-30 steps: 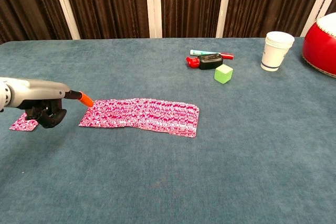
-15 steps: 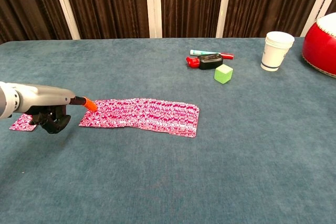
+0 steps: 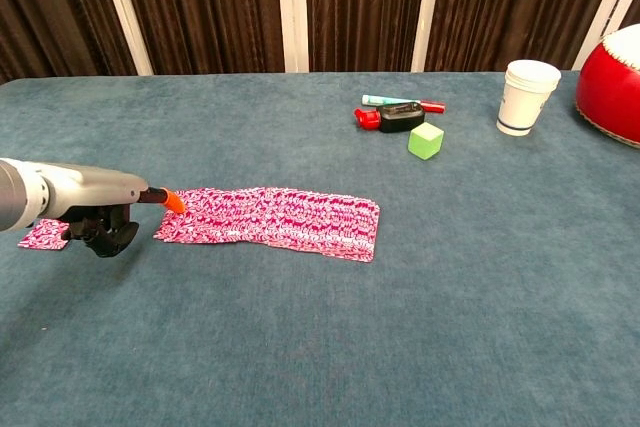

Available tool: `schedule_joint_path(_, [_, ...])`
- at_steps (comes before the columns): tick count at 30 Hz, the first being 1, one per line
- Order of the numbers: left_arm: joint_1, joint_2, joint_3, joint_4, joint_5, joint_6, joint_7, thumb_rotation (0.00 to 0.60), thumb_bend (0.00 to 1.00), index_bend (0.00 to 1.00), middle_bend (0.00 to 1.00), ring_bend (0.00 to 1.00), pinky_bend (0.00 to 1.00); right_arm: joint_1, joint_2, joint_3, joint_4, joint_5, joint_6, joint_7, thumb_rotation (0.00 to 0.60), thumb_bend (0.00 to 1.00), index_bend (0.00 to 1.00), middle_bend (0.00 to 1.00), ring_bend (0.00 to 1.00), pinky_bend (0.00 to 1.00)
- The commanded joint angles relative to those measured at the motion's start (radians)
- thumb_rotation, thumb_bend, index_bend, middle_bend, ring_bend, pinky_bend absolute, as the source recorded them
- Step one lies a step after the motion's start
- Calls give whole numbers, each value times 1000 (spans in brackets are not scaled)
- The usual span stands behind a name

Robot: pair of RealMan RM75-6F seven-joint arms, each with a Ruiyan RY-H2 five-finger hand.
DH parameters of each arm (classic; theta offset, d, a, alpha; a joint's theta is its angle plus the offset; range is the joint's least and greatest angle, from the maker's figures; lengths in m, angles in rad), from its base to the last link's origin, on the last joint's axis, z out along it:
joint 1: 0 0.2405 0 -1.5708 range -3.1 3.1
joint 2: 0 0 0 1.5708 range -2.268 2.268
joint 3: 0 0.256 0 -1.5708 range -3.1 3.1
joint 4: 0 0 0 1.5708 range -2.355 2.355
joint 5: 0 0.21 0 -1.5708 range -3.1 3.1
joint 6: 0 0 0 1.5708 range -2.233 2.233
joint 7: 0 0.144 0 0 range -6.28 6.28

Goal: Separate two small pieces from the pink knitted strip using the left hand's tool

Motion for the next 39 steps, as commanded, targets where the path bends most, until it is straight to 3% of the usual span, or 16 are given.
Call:
schedule_joint_path(1, [-8, -5, 3, 5, -15, 7, 10, 600, 1000, 99, 843, 811, 716, 0, 0, 1, 0, 1, 1, 2, 600, 285, 14, 150, 228, 238])
schedule_joint_path(12, [-28, -19, 15, 38, -61, 27, 47, 600, 1000, 99, 843, 811, 716, -2, 1, 1, 1, 4, 2, 4, 600, 285, 14, 150, 228, 238])
schedule_joint_path(39, [-99, -53, -5, 196, -183, -31, 118, 600, 1000, 99, 843, 811, 716, 2, -13, 0, 8, 26, -20, -29, 600, 285, 14, 150, 228, 238])
